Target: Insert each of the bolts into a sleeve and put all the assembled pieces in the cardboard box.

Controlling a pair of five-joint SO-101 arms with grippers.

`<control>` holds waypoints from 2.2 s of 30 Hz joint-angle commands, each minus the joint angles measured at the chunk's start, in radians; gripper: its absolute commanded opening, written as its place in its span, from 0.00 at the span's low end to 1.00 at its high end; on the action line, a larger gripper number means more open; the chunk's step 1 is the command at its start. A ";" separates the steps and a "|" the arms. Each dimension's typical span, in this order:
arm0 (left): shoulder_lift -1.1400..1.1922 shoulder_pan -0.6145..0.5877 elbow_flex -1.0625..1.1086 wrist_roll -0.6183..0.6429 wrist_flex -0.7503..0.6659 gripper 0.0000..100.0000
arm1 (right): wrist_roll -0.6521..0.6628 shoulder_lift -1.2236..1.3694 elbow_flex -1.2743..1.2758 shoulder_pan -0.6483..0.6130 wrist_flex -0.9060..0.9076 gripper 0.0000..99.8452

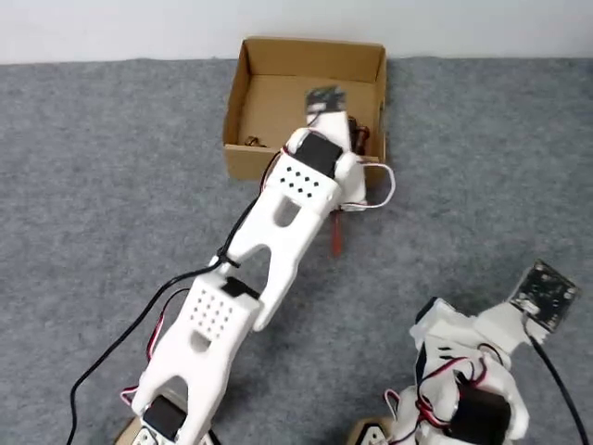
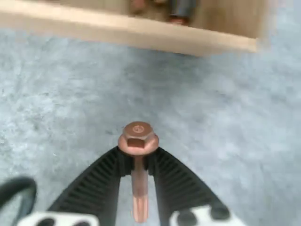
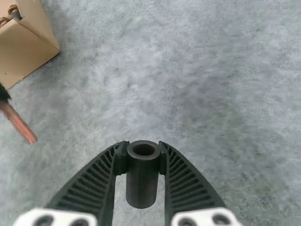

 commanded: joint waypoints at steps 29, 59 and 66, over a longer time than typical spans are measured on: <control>-1.680 0.080 1.805 -0.226 -0.858 0.00 | 0.181 -0.165 -0.003 -0.499 -0.042 0.01; -2.427 0.078 2.201 -0.160 -0.948 0.00 | 0.555 -0.160 0.057 -0.903 -0.443 0.01; -2.473 0.081 2.256 -0.138 -0.950 0.00 | 0.578 -0.160 0.037 -0.906 -0.443 0.01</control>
